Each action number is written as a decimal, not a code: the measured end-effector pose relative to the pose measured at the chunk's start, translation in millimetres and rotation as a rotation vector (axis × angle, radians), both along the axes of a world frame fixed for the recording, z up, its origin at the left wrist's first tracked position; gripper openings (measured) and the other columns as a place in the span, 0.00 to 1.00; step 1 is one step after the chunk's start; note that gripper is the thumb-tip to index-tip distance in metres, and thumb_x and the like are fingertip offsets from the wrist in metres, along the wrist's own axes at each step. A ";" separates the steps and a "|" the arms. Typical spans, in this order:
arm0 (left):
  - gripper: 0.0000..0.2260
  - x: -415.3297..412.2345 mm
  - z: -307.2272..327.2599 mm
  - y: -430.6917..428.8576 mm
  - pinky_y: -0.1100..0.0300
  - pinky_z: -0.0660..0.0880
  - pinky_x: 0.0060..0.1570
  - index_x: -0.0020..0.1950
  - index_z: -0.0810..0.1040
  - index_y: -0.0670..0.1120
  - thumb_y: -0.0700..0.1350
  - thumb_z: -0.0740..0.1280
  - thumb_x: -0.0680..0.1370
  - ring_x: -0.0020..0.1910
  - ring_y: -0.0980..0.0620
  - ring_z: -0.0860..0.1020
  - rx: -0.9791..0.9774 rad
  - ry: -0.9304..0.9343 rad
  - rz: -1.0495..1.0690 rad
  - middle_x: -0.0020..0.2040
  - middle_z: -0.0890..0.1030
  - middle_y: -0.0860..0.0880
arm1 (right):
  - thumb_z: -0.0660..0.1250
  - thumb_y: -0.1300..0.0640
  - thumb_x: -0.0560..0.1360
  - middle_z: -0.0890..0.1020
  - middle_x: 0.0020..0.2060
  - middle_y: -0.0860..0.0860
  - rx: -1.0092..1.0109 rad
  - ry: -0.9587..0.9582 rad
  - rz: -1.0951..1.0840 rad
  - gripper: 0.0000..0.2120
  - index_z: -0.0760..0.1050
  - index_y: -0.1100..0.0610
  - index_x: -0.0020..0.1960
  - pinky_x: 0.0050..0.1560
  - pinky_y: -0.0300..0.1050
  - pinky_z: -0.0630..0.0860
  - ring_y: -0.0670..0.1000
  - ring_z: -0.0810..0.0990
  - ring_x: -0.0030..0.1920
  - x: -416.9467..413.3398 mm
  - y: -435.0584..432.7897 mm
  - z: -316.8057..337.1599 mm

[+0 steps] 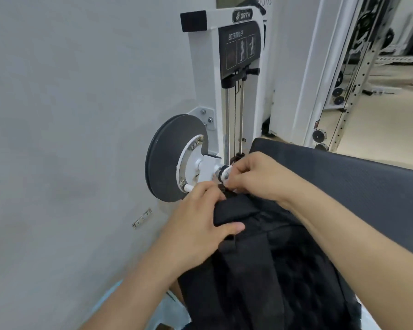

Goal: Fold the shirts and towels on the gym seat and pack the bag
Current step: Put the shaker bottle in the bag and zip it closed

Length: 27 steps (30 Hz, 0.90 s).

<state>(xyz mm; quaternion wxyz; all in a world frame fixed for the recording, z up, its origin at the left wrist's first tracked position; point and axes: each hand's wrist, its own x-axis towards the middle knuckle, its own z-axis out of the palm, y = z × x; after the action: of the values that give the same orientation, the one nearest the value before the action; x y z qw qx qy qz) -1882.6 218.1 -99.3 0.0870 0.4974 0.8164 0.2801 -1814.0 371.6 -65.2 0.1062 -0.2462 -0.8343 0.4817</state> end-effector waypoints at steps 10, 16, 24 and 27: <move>0.13 19.9 -29.2 -52.7 0.58 0.69 0.56 0.48 0.75 0.55 0.61 0.57 0.79 0.65 0.54 0.72 -0.120 -0.317 -0.063 0.53 0.79 0.58 | 0.67 0.54 0.75 0.80 0.31 0.48 0.290 0.121 -0.196 0.09 0.79 0.53 0.37 0.41 0.47 0.75 0.47 0.77 0.36 53.6 -85.8 -78.0; 0.15 46.1 -56.6 -36.2 0.59 0.71 0.54 0.61 0.76 0.54 0.48 0.70 0.75 0.57 0.55 0.75 -0.101 0.088 0.125 0.57 0.77 0.56 | 0.68 0.53 0.75 0.78 0.34 0.45 0.327 0.113 -0.115 0.07 0.79 0.52 0.39 0.45 0.47 0.74 0.46 0.76 0.39 69.3 -83.3 -85.4; 0.06 27.3 -34.1 -28.4 0.54 0.71 0.43 0.50 0.80 0.52 0.43 0.65 0.77 0.49 0.45 0.77 -0.259 0.357 0.438 0.48 0.80 0.51 | 0.68 0.55 0.73 0.75 0.30 0.46 0.288 0.044 -0.363 0.10 0.74 0.54 0.34 0.40 0.46 0.70 0.51 0.75 0.39 107.5 15.8 -80.1; 0.11 28.6 -13.2 -2.8 0.57 0.66 0.38 0.52 0.80 0.51 0.39 0.63 0.75 0.43 0.44 0.73 -0.574 0.427 0.476 0.48 0.81 0.48 | 0.67 0.56 0.75 0.74 0.27 0.46 0.207 0.044 -0.335 0.13 0.71 0.53 0.32 0.34 0.43 0.66 0.45 0.73 0.33 114.0 26.4 -88.1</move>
<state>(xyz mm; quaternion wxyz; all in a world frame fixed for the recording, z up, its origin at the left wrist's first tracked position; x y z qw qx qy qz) -1853.9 215.3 -112.5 -0.0160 0.2975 0.9530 -0.0553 -1699.9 398.0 -153.2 0.2279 -0.3585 -0.8244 0.3741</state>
